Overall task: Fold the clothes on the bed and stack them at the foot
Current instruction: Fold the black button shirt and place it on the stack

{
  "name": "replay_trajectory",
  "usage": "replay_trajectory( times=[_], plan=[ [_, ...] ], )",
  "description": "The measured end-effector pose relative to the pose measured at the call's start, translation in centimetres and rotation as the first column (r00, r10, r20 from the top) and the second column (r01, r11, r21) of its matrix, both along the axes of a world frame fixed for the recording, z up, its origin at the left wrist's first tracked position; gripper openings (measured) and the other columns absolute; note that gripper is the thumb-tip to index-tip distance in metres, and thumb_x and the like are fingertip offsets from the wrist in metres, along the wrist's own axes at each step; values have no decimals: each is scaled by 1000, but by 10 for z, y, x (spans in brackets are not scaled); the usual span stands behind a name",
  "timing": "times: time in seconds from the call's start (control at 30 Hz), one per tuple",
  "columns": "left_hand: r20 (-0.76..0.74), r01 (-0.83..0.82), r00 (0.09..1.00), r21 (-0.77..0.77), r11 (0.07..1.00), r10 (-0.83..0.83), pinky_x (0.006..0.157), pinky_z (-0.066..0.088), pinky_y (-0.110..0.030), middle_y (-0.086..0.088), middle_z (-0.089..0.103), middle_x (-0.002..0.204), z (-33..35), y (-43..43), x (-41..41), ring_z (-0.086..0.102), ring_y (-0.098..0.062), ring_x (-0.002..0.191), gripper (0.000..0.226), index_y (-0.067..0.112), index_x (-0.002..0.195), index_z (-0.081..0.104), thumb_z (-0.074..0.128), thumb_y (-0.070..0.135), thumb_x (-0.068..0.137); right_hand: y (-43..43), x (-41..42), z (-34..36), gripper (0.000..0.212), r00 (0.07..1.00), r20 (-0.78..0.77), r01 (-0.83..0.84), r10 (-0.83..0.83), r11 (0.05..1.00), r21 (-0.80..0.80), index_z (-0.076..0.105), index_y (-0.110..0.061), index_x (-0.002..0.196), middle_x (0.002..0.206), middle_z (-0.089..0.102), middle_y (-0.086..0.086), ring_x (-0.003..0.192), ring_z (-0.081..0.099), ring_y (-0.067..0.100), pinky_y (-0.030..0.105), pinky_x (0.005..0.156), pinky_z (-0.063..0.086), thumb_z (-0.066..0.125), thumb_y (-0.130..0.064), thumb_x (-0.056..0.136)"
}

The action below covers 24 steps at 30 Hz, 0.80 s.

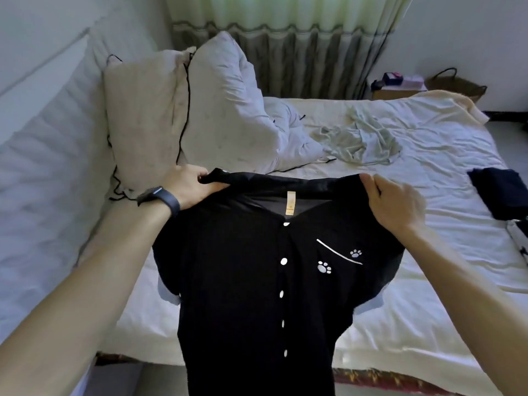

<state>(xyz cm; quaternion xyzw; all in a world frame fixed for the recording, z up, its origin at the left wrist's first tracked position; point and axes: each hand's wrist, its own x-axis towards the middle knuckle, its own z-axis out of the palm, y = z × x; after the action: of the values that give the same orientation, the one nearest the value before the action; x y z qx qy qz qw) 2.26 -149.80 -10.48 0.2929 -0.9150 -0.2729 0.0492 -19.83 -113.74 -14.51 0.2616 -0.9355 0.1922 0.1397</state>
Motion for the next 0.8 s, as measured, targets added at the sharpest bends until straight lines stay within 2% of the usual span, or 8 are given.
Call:
replay_trajectory(
  times=[0.1, 0.2, 0.27, 0.33, 0.4, 0.5, 0.63, 0.8],
  plan=[
    [70, 25, 997, -32, 999, -23, 52, 35, -27, 16, 55, 60, -60, -53, -72, 55, -17, 65, 44, 46, 61, 60, 56, 89, 68, -52, -62, -45, 60, 1000, 17, 25, -27, 994, 107, 61, -19, 85, 90, 70, 9, 88, 66, 38, 37, 65, 33, 25, -63, 103],
    [102, -3, 995, -7, 1000, 4, 59, 36, -32, 7, 62, 78, -129, -102, -153, 62, -26, 83, 44, 31, 80, 60, 59, 76, 81, -112, -127, -90, 57, 988, 125, 69, -90, 984, 165, 57, -21, 84, 104, 70, 13, 99, 64, 38, 38, 71, 33, 24, -63, 104],
    [118, -34, 993, 17, 999, 31, 72, 39, -36, -5, 65, 99, -179, -119, -199, 61, -33, 101, 48, 19, 103, 60, 60, 65, 88, -147, -164, -123, 57, 966, 220, 88, -135, 973, 213, 61, -17, 97, 117, 67, 17, 111, 59, 40, 42, 79, 38, 25, -60, 105],
    [170, -32, 984, -59, 998, 42, 96, 39, -42, -13, 54, 133, -230, -125, -233, 48, -36, 124, 59, 18, 132, 50, 58, 60, 91, -174, -189, -165, 58, 921, 354, 59, -166, 954, 294, 56, -18, 129, 143, 54, 15, 134, 44, 37, 50, 103, 38, 27, -61, 104],
    [204, -4, 978, -143, 990, 34, 112, 24, -52, -9, 28, 156, -281, -118, -248, 32, -35, 139, 71, 32, 151, 28, 53, 61, 91, -187, -196, -213, 66, 865, 457, 3, -209, 912, 411, 29, -27, 156, 167, 23, 5, 153, 15, 32, 54, 120, 17, 28, -65, 102],
    [248, 119, 967, -207, 971, -66, 115, 14, -57, -3, 13, 163, -358, -93, -243, 24, -31, 144, 74, 41, 153, 18, 51, 62, 90, -181, -175, -285, 71, 816, 541, -93, -203, 877, 470, 16, -30, 162, 171, 5, 0, 157, -3, 27, 54, 123, 5, 33, -63, 102],
    [281, 229, 942, -134, 964, -185, 119, 11, -61, -3, 13, 166, -435, -39, -183, 14, -27, 151, 70, 39, 153, 24, 52, 58, 91, -145, -97, -349, 67, 822, 549, -122, -151, 896, 428, 29, -21, 160, 168, 22, 6, 156, 10, 26, 48, 125, 16, 45, -53, 103],
    [288, 164, 947, -59, 985, -140, 118, 15, -64, -6, 10, 167, -467, 33, -44, 13, -29, 153, 69, 34, 154, 30, 52, 56, 93, -76, 55, -368, 61, 730, 630, 156, -264, 962, 223, 51, -7, 147, 155, 43, 14, 145, 36, 32, 46, 119, 32, 69, -32, 95]
  ],
)
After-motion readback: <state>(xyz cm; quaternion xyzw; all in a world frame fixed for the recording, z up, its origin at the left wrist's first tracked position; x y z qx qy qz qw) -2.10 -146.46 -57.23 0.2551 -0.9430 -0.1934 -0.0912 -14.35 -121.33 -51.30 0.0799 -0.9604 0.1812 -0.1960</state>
